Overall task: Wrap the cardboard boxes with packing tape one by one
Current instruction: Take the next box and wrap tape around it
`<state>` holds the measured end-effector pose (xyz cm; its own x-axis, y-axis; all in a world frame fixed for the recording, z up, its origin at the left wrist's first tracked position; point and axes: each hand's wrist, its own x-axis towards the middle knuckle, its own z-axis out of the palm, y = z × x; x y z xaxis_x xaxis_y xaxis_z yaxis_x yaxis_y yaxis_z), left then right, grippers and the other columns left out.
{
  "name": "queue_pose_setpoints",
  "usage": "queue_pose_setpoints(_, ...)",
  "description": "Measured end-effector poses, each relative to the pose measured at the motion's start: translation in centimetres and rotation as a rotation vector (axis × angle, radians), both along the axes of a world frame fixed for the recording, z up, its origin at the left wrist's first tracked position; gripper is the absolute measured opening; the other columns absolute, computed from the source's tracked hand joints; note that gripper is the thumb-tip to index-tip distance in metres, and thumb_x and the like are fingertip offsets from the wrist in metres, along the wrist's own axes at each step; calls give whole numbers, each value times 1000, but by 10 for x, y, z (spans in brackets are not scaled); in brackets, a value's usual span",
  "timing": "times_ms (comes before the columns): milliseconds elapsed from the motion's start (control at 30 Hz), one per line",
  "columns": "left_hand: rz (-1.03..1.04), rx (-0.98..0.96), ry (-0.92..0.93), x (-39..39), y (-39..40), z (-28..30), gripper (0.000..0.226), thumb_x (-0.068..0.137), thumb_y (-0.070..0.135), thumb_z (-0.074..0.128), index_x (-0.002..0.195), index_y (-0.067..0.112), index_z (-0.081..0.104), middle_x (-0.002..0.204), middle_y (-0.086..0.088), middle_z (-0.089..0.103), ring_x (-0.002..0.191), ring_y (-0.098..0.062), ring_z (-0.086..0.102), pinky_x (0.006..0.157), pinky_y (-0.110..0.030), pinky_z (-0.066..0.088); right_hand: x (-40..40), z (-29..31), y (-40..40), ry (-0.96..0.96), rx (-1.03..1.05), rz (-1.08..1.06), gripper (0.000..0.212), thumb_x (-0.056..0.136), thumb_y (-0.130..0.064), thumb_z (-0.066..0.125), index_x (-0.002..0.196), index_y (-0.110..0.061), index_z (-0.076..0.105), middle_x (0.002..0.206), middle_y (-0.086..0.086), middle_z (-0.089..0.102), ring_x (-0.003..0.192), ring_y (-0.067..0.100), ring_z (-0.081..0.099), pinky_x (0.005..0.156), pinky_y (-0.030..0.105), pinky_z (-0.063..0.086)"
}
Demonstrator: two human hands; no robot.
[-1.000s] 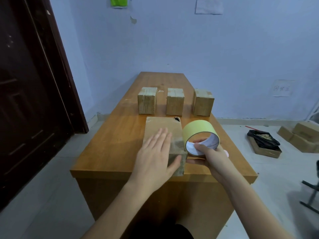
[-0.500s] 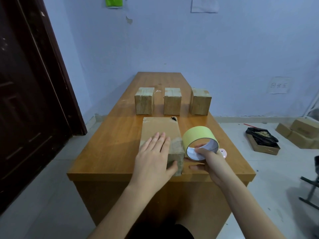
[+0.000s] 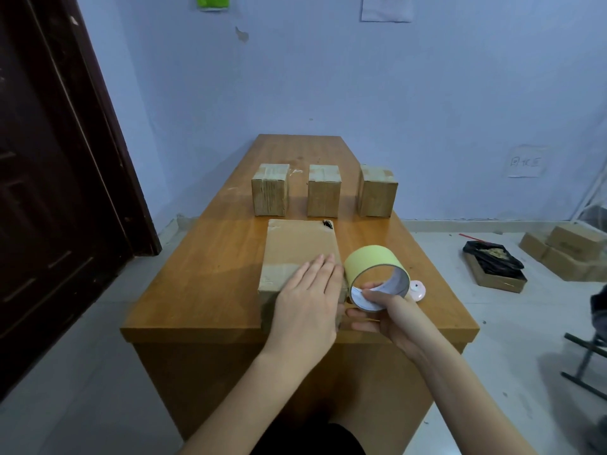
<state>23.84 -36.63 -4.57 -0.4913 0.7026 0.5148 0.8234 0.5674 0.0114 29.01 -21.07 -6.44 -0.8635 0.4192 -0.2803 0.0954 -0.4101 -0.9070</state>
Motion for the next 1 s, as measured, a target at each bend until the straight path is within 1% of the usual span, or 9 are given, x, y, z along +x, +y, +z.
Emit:
queue_pose_setpoints(167,30,82,-85,-6,-18,12,75,94,50,37,146,21,-9,154,5,-9,142,-9,-7,109,-24,-13,-1,2,3,-8,-6,10,4,93,0,54,92,-5,54,69,12,72,64,32,71,48,35,56)
queue_pose_setpoints(300,132,-7,-32,-14,-52,14,78,87,52,52,145,7,28,151,-9,25,139,-21,25,111,-37,12,2,-1,2,2,-8,20,4,92,-3,56,96,-5,55,76,15,70,64,31,71,50,36,56)
queue_pose_setpoints(467,144,-48,22,-18,-58,16,64,82,43,65,129,1,53,134,-15,52,125,-27,49,106,-39,25,-2,0,-6,15,-11,-16,3,92,-1,56,92,-4,54,90,20,66,67,30,72,51,35,57)
queue_pose_setpoints(533,157,-64,42,-17,-49,22,75,84,55,56,137,4,43,144,-13,39,136,-25,34,111,-38,13,0,0,-4,18,24,-30,3,92,-2,57,92,-4,55,92,19,67,72,29,73,54,35,57)
queue_pose_setpoints(600,108,-69,58,-18,-37,18,85,87,64,40,148,12,10,155,-5,7,144,-20,4,112,-35,-5,2,-1,-4,22,53,-36,5,91,-4,60,93,-3,55,89,17,68,73,28,73,55,34,57)
queue_pose_setpoints(667,34,-86,79,-15,-20,11,82,91,62,31,146,16,-8,155,-1,-7,143,-16,-8,110,-32,-12,2,0,-5,24,77,-38,5,91,-4,60,93,-4,55,90,17,68,73,27,73,54,32,57)
queue_pose_setpoints(767,-4,-88,77,-9,-3,5,67,98,45,33,149,14,5,157,-3,8,144,-16,5,108,-27,-7,2,2,-5,8,128,-58,7,90,-7,61,94,-3,57,97,18,66,73,24,73,57,33,58)
queue_pose_setpoints(900,-8,9,38,-7,-2,5,60,96,35,46,147,14,23,153,-3,25,141,-15,22,110,-27,7,3,-2,-3,5,300,-75,28,85,-19,70,110,-12,61,110,13,67,98,25,67,92,44,53)
queue_pose_setpoints(1000,-27,177,24,0,-3,12,55,80,27,70,129,6,55,131,-9,55,122,-22,52,100,-34,35,3,2,-9,88,183,-5,64,68,-39,78,123,-16,53,114,7,68,104,22,66,81,33,57)
